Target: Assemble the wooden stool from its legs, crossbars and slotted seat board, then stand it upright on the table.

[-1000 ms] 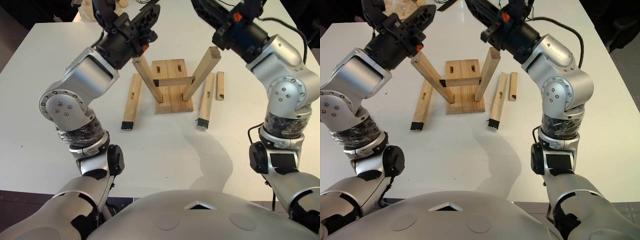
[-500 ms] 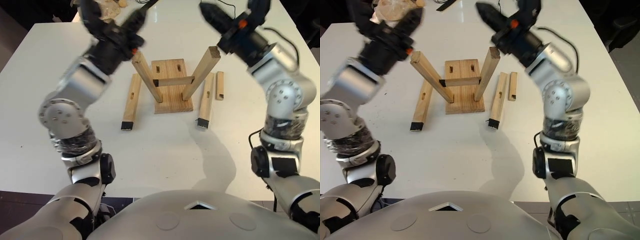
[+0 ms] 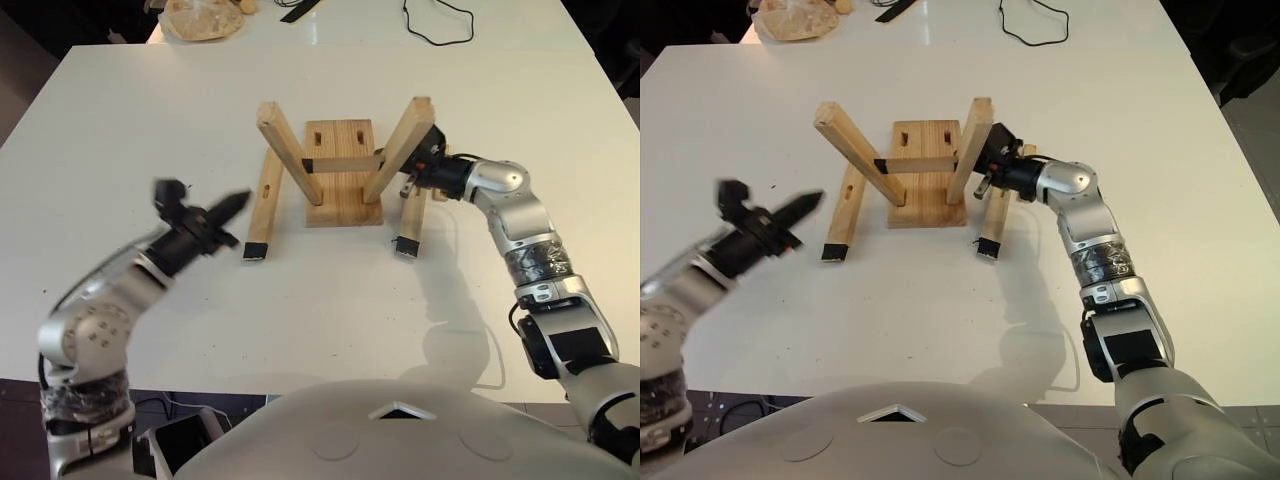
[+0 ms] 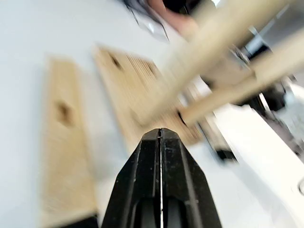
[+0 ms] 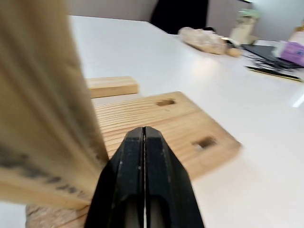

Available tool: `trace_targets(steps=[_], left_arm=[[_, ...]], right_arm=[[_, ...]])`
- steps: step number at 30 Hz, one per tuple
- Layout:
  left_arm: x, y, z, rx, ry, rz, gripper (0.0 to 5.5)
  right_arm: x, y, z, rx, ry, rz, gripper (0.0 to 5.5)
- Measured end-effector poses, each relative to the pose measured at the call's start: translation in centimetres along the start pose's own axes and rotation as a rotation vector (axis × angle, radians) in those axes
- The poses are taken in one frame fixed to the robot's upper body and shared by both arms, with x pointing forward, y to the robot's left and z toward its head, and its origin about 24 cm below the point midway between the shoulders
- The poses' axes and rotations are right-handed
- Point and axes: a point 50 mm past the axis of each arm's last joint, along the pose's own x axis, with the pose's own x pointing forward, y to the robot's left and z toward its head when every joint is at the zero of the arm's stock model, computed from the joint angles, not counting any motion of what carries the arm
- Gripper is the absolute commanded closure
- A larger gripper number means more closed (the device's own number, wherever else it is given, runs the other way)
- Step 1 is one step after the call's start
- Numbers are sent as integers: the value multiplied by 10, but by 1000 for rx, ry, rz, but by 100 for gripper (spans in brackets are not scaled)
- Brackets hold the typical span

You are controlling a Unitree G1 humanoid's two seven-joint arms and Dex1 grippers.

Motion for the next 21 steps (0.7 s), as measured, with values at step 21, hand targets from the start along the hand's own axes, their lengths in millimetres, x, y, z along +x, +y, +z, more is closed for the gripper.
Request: trace_targets(steps=[21], left_arm=[[12, 3, -51, 117, 219, 54, 550]], right_arm=[[43, 78, 5, 28, 30, 251, 546]])
